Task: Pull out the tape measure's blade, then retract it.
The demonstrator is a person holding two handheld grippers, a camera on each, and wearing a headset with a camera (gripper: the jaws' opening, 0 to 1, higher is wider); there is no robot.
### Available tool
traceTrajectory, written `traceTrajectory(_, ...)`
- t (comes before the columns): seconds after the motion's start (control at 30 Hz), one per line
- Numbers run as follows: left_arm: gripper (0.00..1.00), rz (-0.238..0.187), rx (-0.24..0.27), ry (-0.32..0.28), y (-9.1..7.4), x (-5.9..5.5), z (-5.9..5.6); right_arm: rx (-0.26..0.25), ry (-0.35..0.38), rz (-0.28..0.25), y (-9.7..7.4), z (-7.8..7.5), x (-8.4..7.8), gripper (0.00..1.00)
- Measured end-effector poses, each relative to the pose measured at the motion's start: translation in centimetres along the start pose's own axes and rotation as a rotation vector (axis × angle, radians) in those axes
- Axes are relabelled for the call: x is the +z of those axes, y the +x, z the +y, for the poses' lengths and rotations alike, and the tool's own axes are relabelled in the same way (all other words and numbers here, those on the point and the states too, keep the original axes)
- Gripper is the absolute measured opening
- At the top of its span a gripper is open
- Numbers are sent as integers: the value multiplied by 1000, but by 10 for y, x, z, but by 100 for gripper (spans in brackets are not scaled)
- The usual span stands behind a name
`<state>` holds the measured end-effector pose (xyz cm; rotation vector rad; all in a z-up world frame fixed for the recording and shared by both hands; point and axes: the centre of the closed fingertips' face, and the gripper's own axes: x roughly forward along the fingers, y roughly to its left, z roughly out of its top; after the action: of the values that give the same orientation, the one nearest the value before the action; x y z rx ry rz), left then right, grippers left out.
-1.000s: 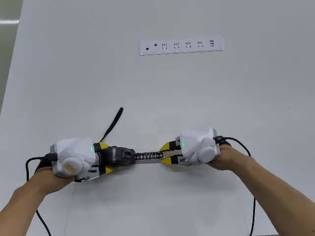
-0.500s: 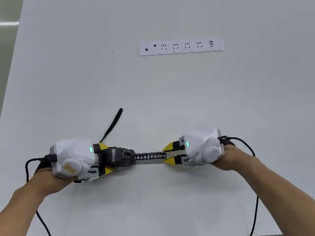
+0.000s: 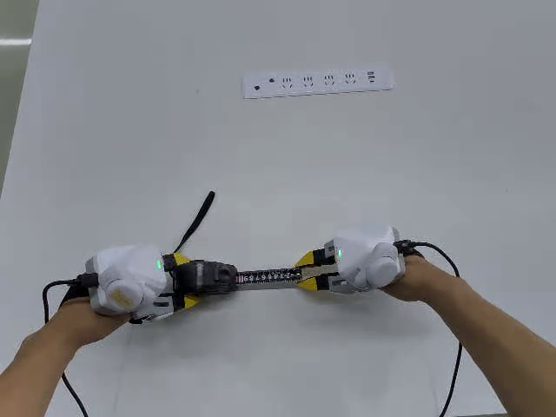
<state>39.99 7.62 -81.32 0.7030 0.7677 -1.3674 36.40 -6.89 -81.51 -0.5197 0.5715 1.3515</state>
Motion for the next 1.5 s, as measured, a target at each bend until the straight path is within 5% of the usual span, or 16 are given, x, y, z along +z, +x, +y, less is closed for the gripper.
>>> traceTrajectory(1.5,31,3,5,1,1,1,-1,-14,13,6,-24,1,-24,10)
